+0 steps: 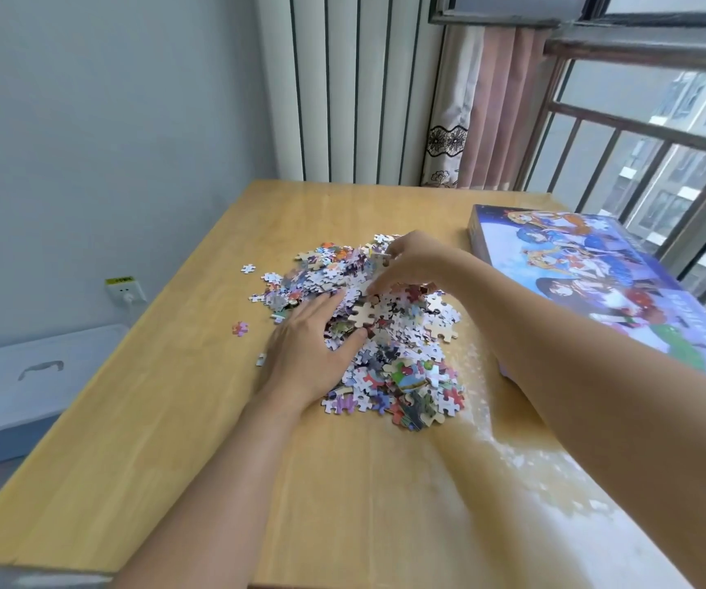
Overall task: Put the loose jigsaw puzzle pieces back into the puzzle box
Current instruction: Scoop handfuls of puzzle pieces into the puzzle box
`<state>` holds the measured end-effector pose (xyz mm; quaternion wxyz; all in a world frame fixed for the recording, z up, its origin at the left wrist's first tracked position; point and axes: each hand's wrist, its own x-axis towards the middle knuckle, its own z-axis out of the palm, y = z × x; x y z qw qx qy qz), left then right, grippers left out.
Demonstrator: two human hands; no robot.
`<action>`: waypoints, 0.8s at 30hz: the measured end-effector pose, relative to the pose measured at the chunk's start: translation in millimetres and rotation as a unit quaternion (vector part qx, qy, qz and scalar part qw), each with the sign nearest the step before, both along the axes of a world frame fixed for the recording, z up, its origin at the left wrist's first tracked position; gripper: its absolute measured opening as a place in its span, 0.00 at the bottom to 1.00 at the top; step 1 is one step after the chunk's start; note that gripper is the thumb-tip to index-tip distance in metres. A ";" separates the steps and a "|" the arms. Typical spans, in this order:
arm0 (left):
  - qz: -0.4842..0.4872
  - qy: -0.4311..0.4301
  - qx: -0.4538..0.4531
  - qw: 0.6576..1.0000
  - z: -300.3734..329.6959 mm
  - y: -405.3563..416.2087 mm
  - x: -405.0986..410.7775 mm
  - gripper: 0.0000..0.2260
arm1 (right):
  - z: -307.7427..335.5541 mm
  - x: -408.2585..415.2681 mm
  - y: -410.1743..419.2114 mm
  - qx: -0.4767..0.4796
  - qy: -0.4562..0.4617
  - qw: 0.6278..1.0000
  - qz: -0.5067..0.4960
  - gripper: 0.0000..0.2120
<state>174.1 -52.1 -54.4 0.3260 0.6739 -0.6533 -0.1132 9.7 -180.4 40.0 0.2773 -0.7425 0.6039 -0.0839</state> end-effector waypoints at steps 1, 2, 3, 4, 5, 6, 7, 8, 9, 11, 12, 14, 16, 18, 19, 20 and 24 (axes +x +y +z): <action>-0.005 -0.005 0.002 1.000 0.7 0.6 -0.1 0.32 | -0.8 -2.5 0.7 0.017 -0.018 1.000 -0.007 0.23; -0.009 -0.010 0.005 1.000 1.5 1.2 -0.3 0.32 | -1.2 -4.1 1.9 0.032 -0.031 0.999 -0.010 0.23; -0.013 -0.013 0.009 1.000 2.5 2.1 -0.5 0.33 | -1.0 -4.8 3.7 0.042 -0.036 0.998 -0.010 0.26; -0.016 -0.016 0.012 1.000 3.4 3.0 -0.7 0.33 | -0.2 -3.9 5.3 0.045 -0.031 0.998 -0.007 0.29; -0.020 -0.018 0.014 1.000 4.2 3.7 -0.7 0.33 | 0.8 -1.6 7.0 0.045 -0.020 0.999 -0.004 0.31; -0.025 -0.020 0.015 0.999 4.8 4.5 -0.6 0.33 | 1.5 1.3 8.1 0.046 -0.009 0.999 0.001 0.31; -0.029 -0.020 0.015 0.999 4.8 5.2 -0.6 0.32 | 1.9 4.4 9.2 0.046 0.000 0.999 0.005 0.30; -0.032 -0.017 0.015 0.999 4.8 5.8 -0.4 0.32 | 2.8 7.3 10.9 0.045 0.005 0.999 0.005 0.28; -0.035 -0.013 0.015 0.999 4.9 6.6 -0.2 0.31 | 3.6 9.4 12.4 0.045 0.004 0.999 0.001 0.27; -0.038 -0.002 0.014 0.999 4.9 7.6 -0.1 0.31 | 4.6 10.1 14.1 0.050 -0.007 0.999 -0.010 0.30; -0.039 0.006 0.012 0.999 5.0 7.9 -0.1 0.31 | 5.9 9.9 15.3 0.058 -0.011 0.998 -0.013 0.33; -0.045 0.021 0.008 0.999 5.2 8.2 -0.6 0.30 | 8.6 9.0 17.1 0.087 -0.009 0.996 -0.011 0.35; -0.054 0.026 0.006 0.998 4.9 7.9 -0.8 0.28 | 11.4 9.9 20.4 0.121 0.000 0.993 -0.005 0.36; -0.068 0.031 0.008 0.997 4.1 7.5 -0.8 0.28 | 13.2 13.3 24.4 0.138 0.003 0.990 -0.006 0.39; -0.073 0.037 0.010 0.997 3.9 7.5 -0.8 0.30 | 13.5 15.2 26.1 0.136 0.004 0.991 -0.010 0.39; -0.076 0.043 0.012 0.996 3.6 7.8 -0.9 0.31 | 13.5 17.0 28.0 0.133 0.007 0.991 -0.014 0.39; -0.071 0.110 -0.006 0.991 -0.5 8.3 0.9 0.37 | 14.9 20.8 32.3 0.136 -0.011 0.991 -0.015 0.39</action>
